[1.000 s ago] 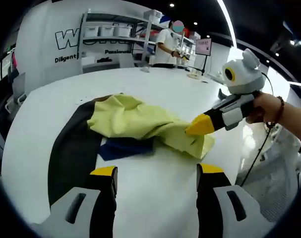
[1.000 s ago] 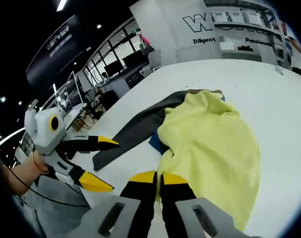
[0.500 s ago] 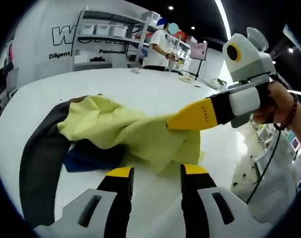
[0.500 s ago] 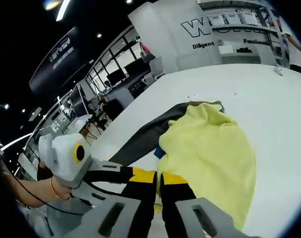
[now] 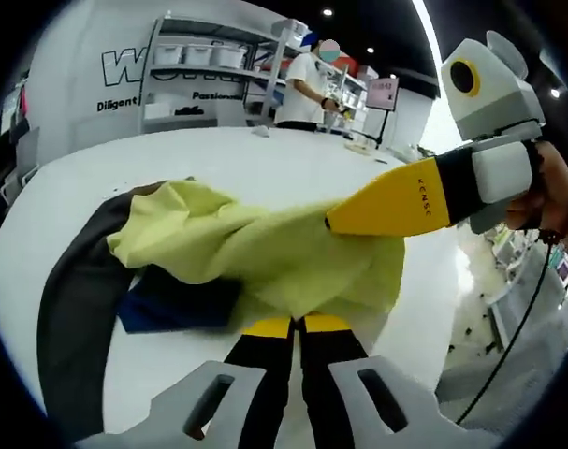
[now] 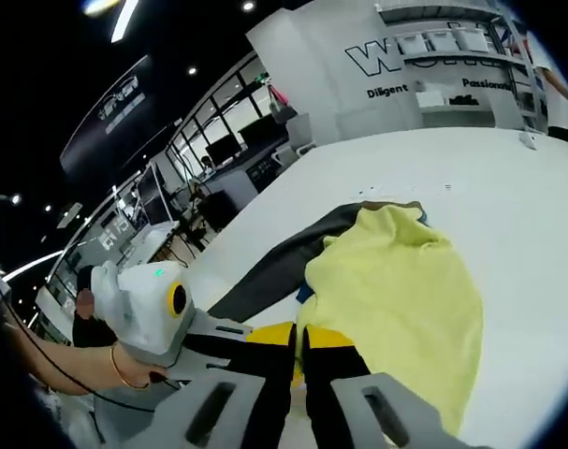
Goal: Fold the garment on the visible template until the final outline fits inside the template.
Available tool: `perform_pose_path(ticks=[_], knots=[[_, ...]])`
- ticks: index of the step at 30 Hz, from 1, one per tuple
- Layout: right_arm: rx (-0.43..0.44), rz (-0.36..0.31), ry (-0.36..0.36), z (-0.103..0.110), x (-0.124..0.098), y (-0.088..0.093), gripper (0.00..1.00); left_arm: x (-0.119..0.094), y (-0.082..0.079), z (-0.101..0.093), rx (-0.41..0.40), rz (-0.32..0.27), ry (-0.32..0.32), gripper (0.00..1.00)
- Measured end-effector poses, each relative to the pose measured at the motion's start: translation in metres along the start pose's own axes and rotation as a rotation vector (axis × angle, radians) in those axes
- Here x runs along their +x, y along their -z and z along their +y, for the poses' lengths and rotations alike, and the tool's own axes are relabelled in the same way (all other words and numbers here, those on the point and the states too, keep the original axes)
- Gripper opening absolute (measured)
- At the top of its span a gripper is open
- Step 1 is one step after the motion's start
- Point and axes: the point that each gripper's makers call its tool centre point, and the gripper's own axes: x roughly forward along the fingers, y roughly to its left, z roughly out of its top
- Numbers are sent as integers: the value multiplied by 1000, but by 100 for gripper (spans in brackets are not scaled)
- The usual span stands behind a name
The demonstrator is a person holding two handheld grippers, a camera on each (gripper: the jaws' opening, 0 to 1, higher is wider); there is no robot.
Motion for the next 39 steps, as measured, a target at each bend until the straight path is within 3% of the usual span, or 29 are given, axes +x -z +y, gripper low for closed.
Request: perform_pose_path(ticks=[6, 14, 18, 24, 28, 33, 35, 39], knots=[[-14, 27, 6, -3, 5, 11, 0, -28, 4, 11, 29, 6, -19, 3], [-92, 78, 4, 1, 11, 27, 0, -58, -8, 13, 103, -10, -20, 4], [-101, 70, 38, -8, 9, 26, 11, -70, -15, 15, 113, -27, -39, 4], [-34, 53, 184, -57, -4, 31, 30, -87, -17, 23, 131, -26, -77, 4], [-20, 54, 278, -89, -12, 37, 35, -98, -16, 30, 120, -26, -104, 4], [8, 23, 339, -122, -15, 31, 36, -109, -14, 35, 138, -11, -128, 4], [32, 26, 343, -133, -12, 30, 36, -113, -7, 40, 152, 25, -151, 4], [40, 29, 360, -147, -7, 27, 33, -116, 0, 42, 166, 48, -161, 4]])
